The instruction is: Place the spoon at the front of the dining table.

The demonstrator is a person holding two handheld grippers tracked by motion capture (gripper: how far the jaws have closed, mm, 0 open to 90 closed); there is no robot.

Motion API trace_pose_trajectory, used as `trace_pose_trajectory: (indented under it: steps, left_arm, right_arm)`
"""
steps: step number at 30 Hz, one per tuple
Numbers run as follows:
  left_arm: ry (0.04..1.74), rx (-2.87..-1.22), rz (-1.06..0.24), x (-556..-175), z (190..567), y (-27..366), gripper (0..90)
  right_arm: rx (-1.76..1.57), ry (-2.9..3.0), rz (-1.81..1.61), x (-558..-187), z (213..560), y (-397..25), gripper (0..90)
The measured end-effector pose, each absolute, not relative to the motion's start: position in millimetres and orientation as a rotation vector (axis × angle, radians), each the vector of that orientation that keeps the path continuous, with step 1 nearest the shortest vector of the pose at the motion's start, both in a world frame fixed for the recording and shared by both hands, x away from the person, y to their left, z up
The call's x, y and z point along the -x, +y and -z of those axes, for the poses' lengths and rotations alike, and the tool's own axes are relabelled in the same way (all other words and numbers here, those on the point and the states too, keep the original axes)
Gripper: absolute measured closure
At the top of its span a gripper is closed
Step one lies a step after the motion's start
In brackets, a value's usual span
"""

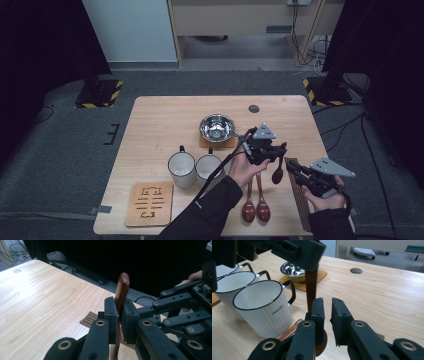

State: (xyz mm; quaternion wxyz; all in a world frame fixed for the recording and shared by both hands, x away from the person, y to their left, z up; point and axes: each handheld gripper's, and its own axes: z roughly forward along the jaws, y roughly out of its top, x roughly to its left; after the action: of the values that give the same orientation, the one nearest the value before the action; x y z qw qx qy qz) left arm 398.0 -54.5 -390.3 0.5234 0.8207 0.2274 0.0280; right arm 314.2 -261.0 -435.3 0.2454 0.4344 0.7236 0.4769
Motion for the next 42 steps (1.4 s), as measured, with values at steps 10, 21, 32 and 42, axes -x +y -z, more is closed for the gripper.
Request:
trace_pose_trajectory:
  steps: [10,21,32,42]
  left_arm:
    - [0.524,-1.968,-0.08,-398.4,386.3,-53.5,83.7]
    - [0.509,-1.939,-0.105,-399.5,377.3,-50.1,83.7]
    - [0.491,-1.905,-0.132,-398.9,362.1,-41.2,83.7]
    - [0.485,-1.874,-0.15,-398.2,352.0,-31.8,83.7]
  right_arm:
    - [-1.244,1.939,-1.277,-318.2,441.3,-270.5,66.0]
    - [-1.325,1.898,-1.244,-325.3,454.3,-286.6,49.7]
    - [-1.388,1.881,-1.164,-332.5,469.6,-302.6,33.9]
    - [-1.478,1.878,-1.048,-338.5,489.1,-321.4,25.9]
